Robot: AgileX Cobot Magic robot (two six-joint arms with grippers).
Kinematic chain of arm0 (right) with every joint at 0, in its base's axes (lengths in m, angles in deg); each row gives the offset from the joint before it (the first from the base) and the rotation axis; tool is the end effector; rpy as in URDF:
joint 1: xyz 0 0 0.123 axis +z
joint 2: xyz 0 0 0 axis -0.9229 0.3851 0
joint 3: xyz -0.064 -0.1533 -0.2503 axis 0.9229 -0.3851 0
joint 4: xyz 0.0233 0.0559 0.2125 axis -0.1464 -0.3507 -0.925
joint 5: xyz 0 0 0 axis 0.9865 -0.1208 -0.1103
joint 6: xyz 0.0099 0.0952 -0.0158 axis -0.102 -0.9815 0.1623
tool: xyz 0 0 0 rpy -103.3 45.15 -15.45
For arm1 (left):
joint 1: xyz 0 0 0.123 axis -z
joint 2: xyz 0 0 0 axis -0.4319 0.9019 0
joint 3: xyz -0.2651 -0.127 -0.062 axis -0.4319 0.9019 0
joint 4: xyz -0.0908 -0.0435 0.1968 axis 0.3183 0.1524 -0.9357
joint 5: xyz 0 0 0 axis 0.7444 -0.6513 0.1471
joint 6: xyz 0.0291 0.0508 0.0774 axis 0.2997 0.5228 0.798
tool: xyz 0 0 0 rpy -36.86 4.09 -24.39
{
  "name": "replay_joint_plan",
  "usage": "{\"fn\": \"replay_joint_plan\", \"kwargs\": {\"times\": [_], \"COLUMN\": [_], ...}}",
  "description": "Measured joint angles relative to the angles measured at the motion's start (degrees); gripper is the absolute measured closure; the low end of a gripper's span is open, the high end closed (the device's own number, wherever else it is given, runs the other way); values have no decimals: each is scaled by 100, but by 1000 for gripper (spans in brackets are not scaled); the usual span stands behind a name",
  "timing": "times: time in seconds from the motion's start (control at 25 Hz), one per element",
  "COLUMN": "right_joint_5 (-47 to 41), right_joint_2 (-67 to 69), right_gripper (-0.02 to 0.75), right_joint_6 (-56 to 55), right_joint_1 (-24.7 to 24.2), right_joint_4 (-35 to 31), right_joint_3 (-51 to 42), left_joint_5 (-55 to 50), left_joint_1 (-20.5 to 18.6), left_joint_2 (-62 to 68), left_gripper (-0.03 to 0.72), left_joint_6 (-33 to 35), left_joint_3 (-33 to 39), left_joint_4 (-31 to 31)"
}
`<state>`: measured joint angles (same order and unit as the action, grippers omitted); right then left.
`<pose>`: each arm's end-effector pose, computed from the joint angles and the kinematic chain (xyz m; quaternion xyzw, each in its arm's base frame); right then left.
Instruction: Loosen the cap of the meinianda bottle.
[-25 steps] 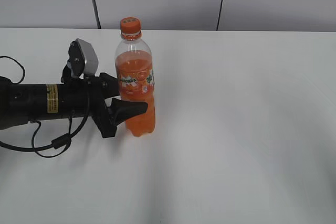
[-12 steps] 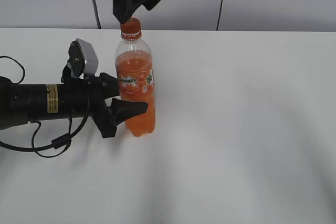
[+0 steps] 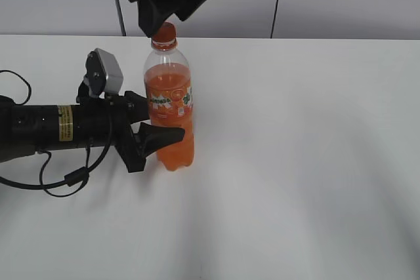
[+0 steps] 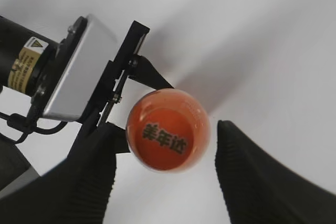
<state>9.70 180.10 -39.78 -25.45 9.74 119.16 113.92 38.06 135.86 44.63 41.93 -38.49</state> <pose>0.3110 0.2941 0.3387 -0.4214 0.8708 0.1254 0.2200 0.3063 -0.1436 0.1476 0.4280 0.6931 -0.3294 0.4773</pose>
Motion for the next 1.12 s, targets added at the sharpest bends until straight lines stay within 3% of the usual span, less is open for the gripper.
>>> {"fn": "replay_joint_plan", "kwargs": {"times": [0.32, 0.52, 0.64, 0.76, 1.0, 1.12], "right_joint_5": [-118, -131, -142, -160, -219, -240], "right_joint_2": [150, 165, 165, 165, 160, 151], "right_gripper": [300, 466, 465, 465, 465, 465], "right_joint_6": [-23, 46, 479, 1497, 4810, 5887], "right_joint_1": [0, 2, 7, 7, 7, 7], "right_joint_4": [31, 31, 31, 31, 61, 104], "right_joint_3": [0, 0, 4, 4, 11, 13], "left_joint_5": [0, -5, -5, -5, -5, -10], "left_joint_1": [0, 0, 0, -5, -5, -5], "left_joint_2": [0, 0, 0, 0, 0, 0], "left_gripper": [286, 286, 286, 286, 286, 286], "left_joint_6": [-2, -6, -8, -8, 3, 3], "left_joint_3": [0, -4, -6, -11, -11, -20], "left_joint_4": [0, -30, -56, -94, -152, -160]}}
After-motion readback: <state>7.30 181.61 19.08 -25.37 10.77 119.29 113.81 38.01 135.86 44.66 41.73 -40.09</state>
